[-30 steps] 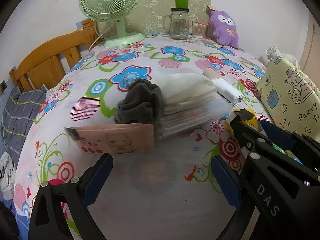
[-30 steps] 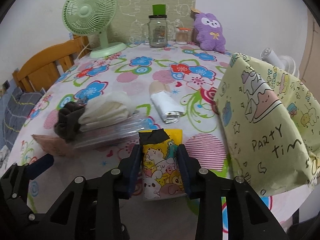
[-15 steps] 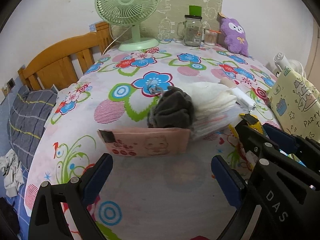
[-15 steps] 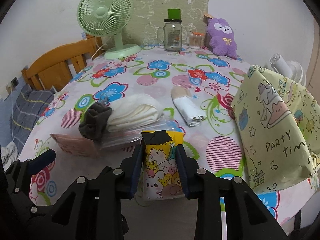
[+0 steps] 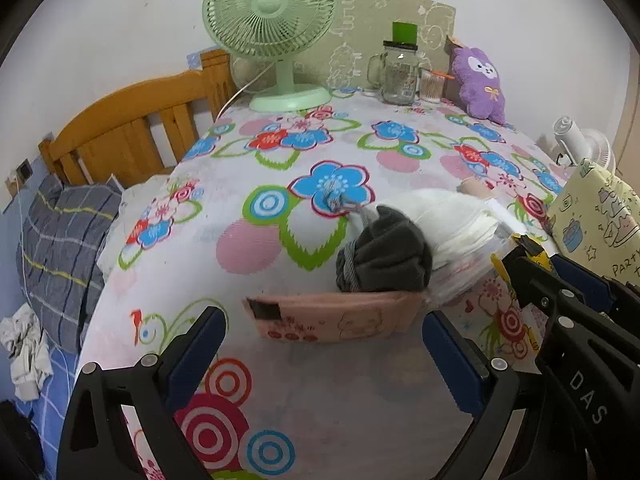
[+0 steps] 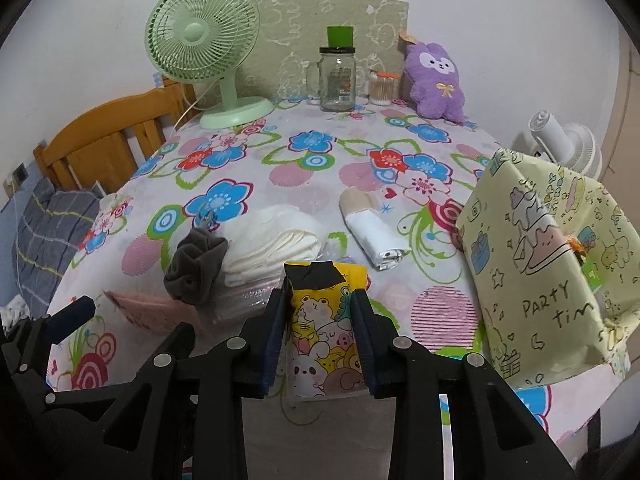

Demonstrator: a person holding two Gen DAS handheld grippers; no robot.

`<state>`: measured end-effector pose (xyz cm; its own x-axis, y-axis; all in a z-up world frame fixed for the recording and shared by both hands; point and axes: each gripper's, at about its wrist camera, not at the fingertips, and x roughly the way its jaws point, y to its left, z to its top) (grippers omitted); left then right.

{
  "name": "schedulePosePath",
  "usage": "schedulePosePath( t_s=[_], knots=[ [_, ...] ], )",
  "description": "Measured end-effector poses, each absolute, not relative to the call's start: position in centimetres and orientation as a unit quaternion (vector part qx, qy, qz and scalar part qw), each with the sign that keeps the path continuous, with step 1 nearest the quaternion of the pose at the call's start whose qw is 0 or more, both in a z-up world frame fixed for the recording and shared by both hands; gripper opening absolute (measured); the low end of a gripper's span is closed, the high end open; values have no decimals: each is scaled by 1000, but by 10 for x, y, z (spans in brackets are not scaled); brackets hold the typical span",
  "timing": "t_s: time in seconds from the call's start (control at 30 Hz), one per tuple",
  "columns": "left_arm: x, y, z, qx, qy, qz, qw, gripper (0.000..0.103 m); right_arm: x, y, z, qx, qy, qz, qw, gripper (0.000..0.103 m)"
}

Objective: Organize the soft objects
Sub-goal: 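Grasp the grey sock with the left gripper while right gripper lifts the yellow pack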

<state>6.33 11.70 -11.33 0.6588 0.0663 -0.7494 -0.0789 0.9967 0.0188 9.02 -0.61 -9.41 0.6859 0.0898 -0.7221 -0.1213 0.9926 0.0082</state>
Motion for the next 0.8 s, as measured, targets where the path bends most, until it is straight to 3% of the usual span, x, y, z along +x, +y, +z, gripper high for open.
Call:
schedulePosePath(
  t_s=[0.5,0.7,0.73,0.8],
  knots=[
    [97,101,-101,5,406,9,914,98,108,-11,-74,-6,379,39,924,36],
    [108,108,-115,-27,451,-4,892,68,117,-11,-82,-1,394,43,918,36],
    [108,109,-117,-40,456,-11,889,59,117,-11,-82,0,394,43,918,36],
    [107,112,-118,-58,459,-17,886,54,118,-11,-82,0,395,43,918,36]
  ],
)
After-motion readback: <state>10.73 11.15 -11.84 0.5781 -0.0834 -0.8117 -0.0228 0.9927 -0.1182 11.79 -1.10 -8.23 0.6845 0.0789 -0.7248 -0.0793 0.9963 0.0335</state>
